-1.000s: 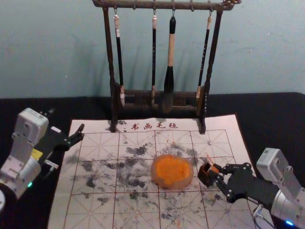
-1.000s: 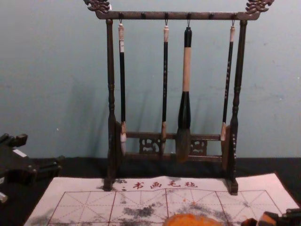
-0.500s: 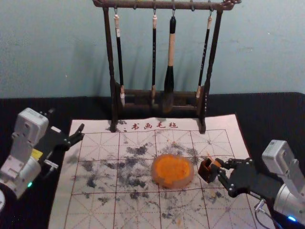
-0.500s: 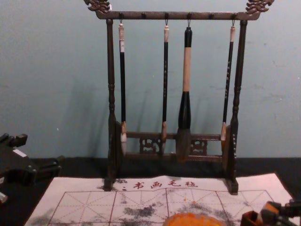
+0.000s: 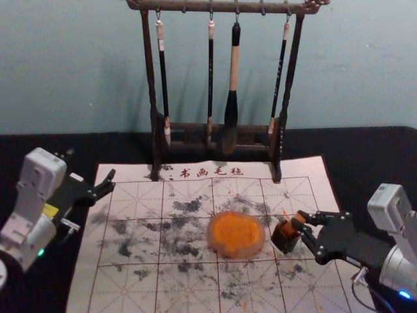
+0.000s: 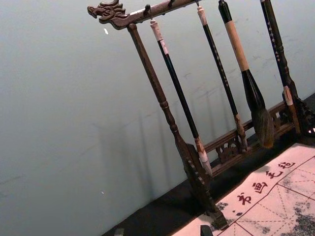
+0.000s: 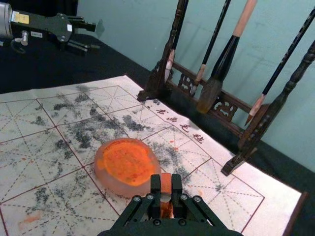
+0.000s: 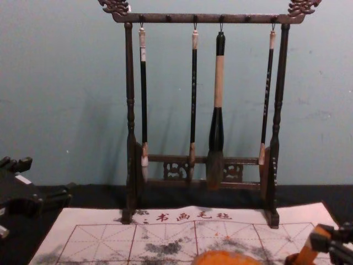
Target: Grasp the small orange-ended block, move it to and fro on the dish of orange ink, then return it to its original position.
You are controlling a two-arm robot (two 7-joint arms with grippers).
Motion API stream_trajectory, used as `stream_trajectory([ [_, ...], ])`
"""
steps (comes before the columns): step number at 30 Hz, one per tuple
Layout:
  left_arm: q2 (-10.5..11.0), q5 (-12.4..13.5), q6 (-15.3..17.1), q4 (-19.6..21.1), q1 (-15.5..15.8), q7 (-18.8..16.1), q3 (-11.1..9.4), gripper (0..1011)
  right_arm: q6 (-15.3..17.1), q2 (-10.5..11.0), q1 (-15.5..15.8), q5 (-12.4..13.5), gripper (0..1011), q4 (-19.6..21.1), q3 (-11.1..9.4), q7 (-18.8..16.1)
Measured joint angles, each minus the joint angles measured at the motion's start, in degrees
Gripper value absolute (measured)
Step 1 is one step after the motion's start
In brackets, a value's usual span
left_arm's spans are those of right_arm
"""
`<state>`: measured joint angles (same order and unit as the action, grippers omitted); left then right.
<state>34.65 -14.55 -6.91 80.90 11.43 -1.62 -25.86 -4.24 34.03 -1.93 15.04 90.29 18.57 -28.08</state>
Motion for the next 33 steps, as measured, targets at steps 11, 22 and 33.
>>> stream_trajectory([
  [11,0.0,0.0,0.0,0.0,0.0,0.0,0.0,1001,2.5,0.2,0.2,1.4,81,3.0,-2.2,0.1],
  [22,0.0,0.0,0.0,0.0,0.0,0.0,0.0,1001,10.2,0.3,-2.5,2.0,81,5.8,-1.3,0.5],
  [33,0.0,0.0,0.0,0.0,0.0,0.0,0.0,1001,16.7,-1.7,-6.9,1.2,81,6.3,2.6,1.3],
])
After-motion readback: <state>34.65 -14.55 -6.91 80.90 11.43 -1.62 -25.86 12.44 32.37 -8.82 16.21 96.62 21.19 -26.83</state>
